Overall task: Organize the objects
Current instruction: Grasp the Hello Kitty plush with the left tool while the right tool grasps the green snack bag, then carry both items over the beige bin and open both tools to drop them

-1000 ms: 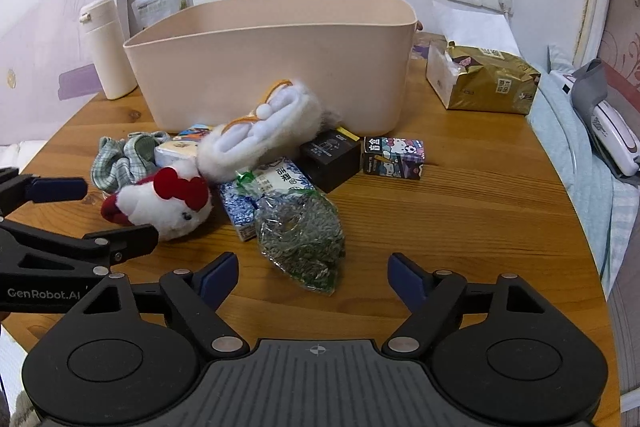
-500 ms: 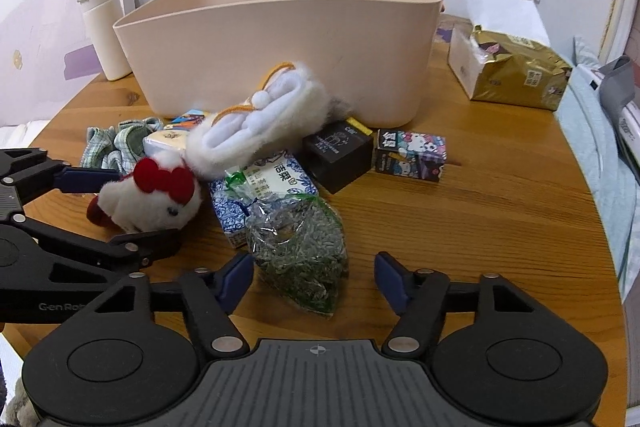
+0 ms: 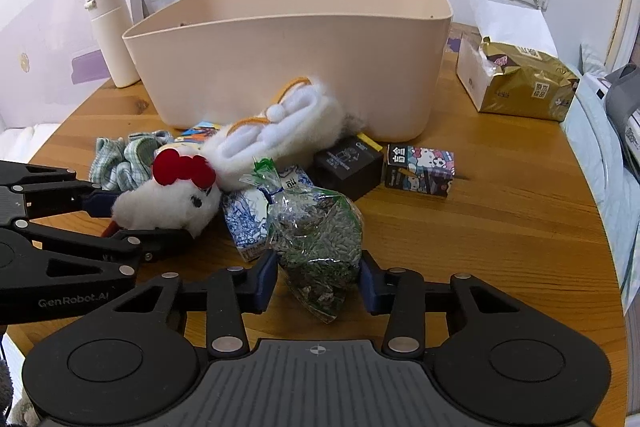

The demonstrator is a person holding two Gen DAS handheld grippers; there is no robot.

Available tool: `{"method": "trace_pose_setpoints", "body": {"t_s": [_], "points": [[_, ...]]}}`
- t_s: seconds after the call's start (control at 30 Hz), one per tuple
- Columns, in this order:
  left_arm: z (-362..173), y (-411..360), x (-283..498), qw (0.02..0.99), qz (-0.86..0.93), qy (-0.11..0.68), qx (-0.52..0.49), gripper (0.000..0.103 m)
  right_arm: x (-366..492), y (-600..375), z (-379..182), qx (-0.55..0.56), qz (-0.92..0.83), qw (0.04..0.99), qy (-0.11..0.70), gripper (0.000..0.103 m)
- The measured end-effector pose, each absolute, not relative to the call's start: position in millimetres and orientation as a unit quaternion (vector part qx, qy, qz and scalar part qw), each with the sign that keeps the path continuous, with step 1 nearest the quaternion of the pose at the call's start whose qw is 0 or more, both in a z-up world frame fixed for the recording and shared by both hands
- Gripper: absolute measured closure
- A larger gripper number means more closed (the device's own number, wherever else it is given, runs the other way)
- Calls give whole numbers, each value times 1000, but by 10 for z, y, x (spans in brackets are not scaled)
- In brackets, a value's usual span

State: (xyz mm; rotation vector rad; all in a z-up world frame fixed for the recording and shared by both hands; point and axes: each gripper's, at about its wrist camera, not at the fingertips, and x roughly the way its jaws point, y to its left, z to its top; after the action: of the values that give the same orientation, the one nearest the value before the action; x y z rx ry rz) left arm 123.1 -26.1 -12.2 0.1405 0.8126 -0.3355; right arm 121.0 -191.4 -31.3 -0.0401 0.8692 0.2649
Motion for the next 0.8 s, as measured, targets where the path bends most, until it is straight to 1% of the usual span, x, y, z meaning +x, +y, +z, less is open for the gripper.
{"method": "trace_pose_setpoints", "body": {"t_s": [0.4, 0.8], "points": [[262, -72, 1149, 923, -148, 350, 52, 60, 1100, -2036, 23, -8, 103, 919, 380, 63], [650, 152, 1371, 944, -124, 304, 34, 60, 1247, -2124, 355, -1, 82, 938, 337, 63]]}}
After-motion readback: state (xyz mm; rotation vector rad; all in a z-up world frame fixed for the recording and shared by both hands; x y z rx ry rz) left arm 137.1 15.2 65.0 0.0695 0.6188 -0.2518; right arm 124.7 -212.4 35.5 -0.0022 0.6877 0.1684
